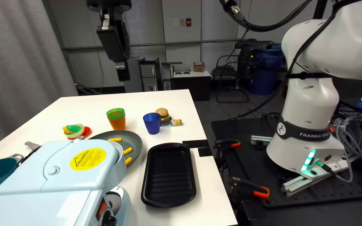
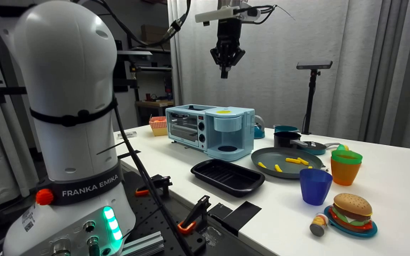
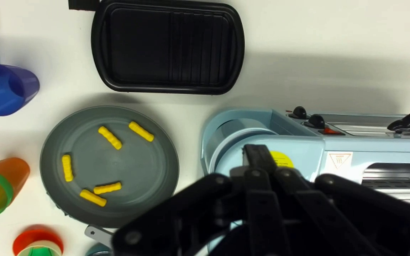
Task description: Press the top of the coffee maker to open the bowl and push it back to close it
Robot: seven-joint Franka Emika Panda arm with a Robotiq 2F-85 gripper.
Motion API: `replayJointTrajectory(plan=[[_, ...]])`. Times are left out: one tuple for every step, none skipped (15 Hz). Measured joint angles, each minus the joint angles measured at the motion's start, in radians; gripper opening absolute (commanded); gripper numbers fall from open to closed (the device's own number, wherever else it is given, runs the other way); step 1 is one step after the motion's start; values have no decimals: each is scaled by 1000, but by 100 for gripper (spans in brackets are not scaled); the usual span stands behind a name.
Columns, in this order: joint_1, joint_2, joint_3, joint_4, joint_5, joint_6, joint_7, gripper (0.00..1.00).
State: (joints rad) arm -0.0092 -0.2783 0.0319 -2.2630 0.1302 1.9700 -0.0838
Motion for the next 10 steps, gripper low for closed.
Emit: replayJointTrajectory(plan=[[0,-4,0,-5,-3,1,9,0],[0,-8,0,-11,-6,2,18,0],[0,-11,0,-17,-10,4,25,0],[0,-14,1,-23,-17,6,33,0],[0,-16,1,-28,-22,8,40,0],[0,-17,1,-35,-25,10,46,0],[0,-19,1,-42,-25,13,51,0],[0,-20,1,-48,-25,13,55,26],[0,-21,1,-52,-25,13,60,2],[0,-21,1,-55,-25,13,65,8]])
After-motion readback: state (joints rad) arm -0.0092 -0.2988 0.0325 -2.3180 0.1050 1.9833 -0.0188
